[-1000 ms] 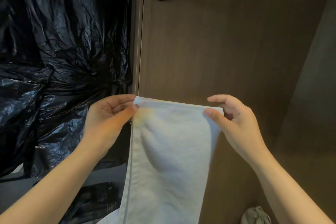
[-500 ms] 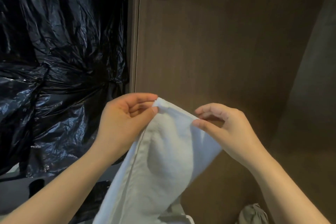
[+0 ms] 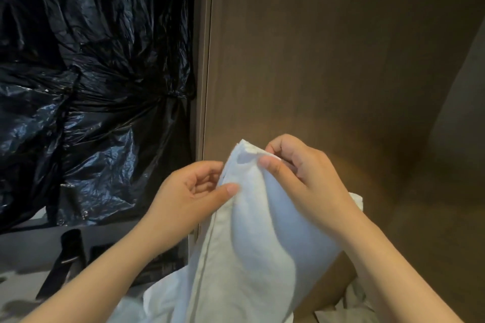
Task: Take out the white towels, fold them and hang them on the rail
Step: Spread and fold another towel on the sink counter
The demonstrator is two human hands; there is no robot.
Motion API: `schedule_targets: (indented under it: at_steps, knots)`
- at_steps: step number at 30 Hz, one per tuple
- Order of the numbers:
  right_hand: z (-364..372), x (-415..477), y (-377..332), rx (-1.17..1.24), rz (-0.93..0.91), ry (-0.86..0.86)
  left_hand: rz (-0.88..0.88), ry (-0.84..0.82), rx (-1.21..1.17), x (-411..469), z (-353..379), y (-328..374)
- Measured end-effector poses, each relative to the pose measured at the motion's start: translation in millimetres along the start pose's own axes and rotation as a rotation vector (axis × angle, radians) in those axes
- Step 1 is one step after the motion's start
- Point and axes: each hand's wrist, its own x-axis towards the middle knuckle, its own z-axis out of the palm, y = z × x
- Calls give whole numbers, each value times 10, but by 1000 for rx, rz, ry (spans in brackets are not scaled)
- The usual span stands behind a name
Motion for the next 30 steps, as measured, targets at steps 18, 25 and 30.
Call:
schedule_targets:
  at_steps: [18, 25, 30]
  knots:
    - [121, -56, 136, 156, 297, 105, -19, 75, 358, -527, -183, -775]
    - [385, -561, 635, 257, 764, 88, -202, -240, 546, -225, -355, -738]
    - [911, -1758, 1336, 118, 1178, -4, -339, -515, 811, -522, 438, -1824]
